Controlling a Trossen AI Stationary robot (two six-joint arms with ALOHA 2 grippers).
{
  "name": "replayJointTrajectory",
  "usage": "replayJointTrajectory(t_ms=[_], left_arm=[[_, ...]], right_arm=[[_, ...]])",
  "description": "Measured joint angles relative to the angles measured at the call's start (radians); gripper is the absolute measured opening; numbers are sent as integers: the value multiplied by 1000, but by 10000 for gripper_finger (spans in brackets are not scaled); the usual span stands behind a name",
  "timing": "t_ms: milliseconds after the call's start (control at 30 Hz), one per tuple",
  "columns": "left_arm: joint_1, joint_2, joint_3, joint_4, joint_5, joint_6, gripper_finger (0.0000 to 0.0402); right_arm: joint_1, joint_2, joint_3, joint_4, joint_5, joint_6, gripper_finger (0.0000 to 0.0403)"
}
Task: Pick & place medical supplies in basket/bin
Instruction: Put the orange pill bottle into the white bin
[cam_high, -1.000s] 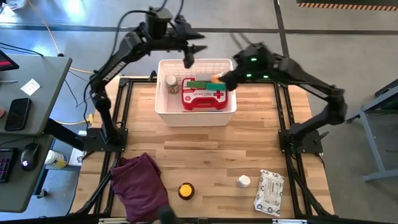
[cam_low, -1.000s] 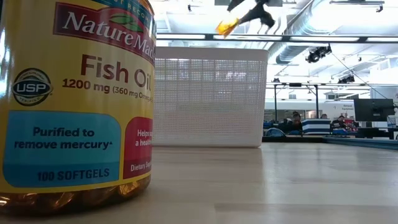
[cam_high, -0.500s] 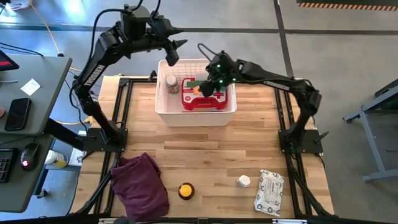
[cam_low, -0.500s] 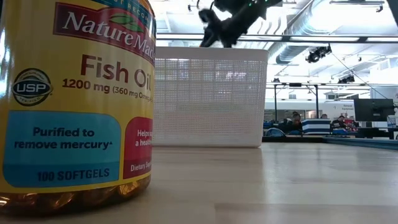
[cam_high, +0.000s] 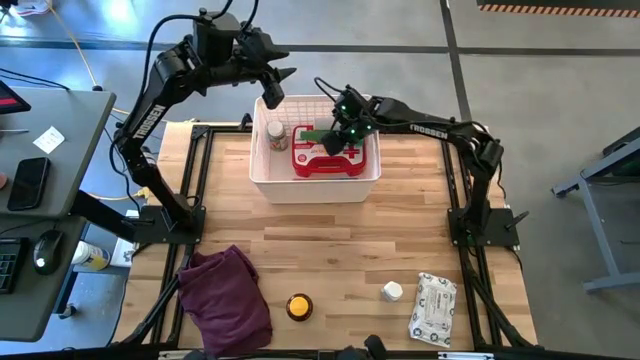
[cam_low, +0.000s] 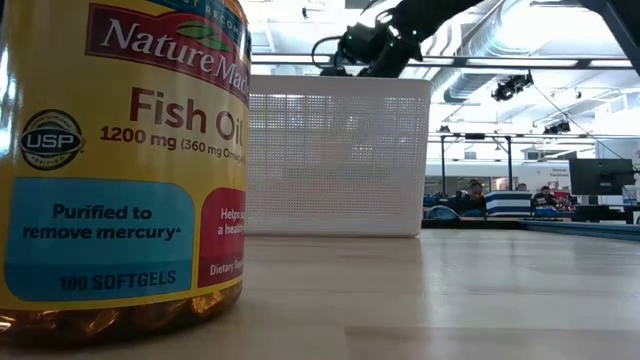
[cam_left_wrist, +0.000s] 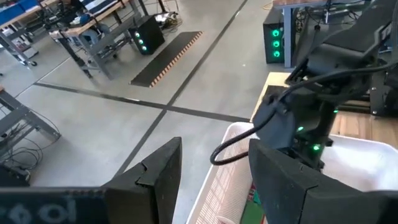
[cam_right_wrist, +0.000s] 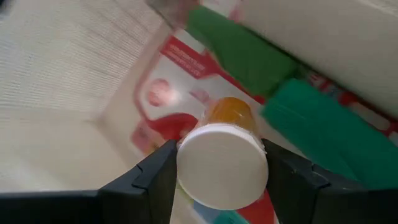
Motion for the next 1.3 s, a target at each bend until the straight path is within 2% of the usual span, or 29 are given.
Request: replayJointTrajectory(t_ms=[200, 600, 867, 1067, 1300], left_arm=[[0, 0, 0, 2, 1, -3, 218], [0, 1, 0, 6, 3, -3, 218], [0, 1, 0, 6, 5, 20, 218], [0, 2, 0, 5, 45, 20, 218], [0, 2, 0, 5, 56, 20, 218]], right_arm=[[-30, 15, 1, -29, -34, -8, 198], [-52, 14, 2, -157, -30, -31, 198], [-51, 14, 3, -160, -33, -15, 198], [-57, 14, 2, -158, -28, -11, 198], [-76, 15, -2, -112, -12, 18, 242]])
